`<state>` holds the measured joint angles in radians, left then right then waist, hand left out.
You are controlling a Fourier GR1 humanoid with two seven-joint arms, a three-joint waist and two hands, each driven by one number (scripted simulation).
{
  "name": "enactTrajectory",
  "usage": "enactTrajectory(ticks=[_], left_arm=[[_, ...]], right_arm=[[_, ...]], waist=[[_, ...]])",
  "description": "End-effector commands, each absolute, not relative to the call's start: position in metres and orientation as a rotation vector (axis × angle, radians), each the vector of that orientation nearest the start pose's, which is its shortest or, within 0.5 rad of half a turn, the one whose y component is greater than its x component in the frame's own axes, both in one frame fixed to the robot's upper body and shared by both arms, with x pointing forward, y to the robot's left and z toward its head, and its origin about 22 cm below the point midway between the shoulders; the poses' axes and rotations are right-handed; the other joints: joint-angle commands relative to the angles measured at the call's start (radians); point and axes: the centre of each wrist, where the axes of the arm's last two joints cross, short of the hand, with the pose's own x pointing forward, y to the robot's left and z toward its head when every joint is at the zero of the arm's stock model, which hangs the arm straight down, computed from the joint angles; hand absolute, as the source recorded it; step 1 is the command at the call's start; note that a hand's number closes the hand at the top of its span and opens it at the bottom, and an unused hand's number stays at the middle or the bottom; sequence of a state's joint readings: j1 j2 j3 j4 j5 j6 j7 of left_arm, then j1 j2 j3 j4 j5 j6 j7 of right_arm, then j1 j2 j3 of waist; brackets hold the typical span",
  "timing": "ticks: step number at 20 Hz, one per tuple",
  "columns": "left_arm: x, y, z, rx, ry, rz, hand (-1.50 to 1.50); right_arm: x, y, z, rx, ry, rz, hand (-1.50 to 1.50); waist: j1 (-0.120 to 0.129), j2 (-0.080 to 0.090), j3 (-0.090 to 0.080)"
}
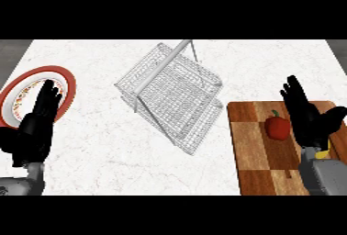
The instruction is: Pick the lemon from the cutting board and place it in the tiered basket
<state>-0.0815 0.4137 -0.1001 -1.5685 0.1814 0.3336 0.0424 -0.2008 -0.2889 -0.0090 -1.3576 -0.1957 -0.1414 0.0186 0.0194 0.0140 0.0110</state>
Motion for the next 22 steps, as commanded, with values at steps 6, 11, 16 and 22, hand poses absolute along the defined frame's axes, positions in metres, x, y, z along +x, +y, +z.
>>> enactTrajectory(ticks=[6,11,16,22], left_arm=[[0.215,0.300,-0.024,0.407,-1.302,0.049,0.00],[0.201,0.287,-0.037,0.349,-1.268,0.070,0.00],[0.202,0.266,-0.050,0.280,-1.285,0.031,0.00],[0.199,0.261,-0.046,0.254,-1.292,-0.008,0.00]], right_arm=[[0.257,-0.419,0.103,-1.077,-1.695,-0.303,1.50],[0.211,-0.449,0.060,-1.382,-1.356,-1.025,-1.50],[0.167,-0.381,0.064,-1.409,-1.461,-1.033,-1.50],[0.132,-0.343,0.026,-1.176,-1.126,-0.773,-1.50]], waist=[[-0.127,-0.029,-0.021],[-0.149,-0.036,-0.015],[-0.068,-0.023,-0.016],[-0.029,-0.009,-0.021]])
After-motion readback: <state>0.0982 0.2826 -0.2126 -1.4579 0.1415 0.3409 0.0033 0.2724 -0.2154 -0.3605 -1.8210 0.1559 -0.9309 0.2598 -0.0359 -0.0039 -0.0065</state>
